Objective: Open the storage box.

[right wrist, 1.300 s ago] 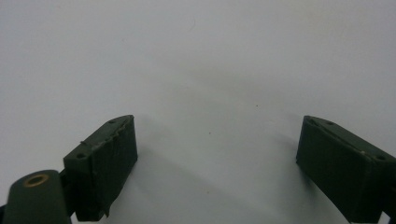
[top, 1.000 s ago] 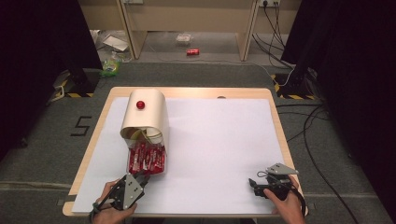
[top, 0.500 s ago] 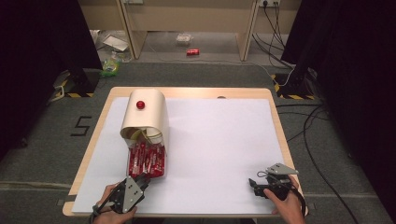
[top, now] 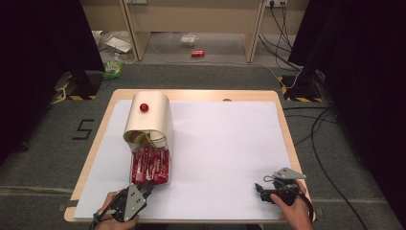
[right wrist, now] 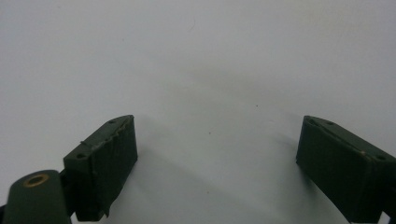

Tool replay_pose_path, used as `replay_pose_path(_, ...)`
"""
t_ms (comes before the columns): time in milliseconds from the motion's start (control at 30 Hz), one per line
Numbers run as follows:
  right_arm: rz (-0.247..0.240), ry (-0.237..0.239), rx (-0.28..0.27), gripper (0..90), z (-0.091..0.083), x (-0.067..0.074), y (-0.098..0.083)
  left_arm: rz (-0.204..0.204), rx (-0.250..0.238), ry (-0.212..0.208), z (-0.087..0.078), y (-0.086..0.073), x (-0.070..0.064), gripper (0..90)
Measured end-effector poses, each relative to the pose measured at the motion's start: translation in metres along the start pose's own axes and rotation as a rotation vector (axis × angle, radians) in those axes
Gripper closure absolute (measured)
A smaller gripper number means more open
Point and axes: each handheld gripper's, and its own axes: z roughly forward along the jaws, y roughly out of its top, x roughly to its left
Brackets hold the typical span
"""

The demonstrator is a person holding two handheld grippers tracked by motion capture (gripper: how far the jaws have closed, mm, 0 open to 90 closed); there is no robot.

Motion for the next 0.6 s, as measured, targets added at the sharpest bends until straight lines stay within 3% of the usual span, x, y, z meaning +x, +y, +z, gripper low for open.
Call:
replay_pose_path(133, -0.001, 0.000, -0.001, 12.8, 0.0000, -0.0001, 0.0000, 0.000, 0.005, -0.015, -0.0019, 0.0011, 0.0009, 73.3)
replay_pose_path(233, -0.001, 0.000, 0.000, 12.8, 0.0000, -0.0001, 0.0000, -0.010, 0.022, -0.048, -0.0028, 0.0031, 0.0028, 69.8)
replay_pose_path(600, -0.001, 0.001, 0.000, 12.8, 0.0000, -0.0001, -0.0001, -0.007, 0.052, -0.084, -0.0053, 0.0068, 0.0048, 68.8)
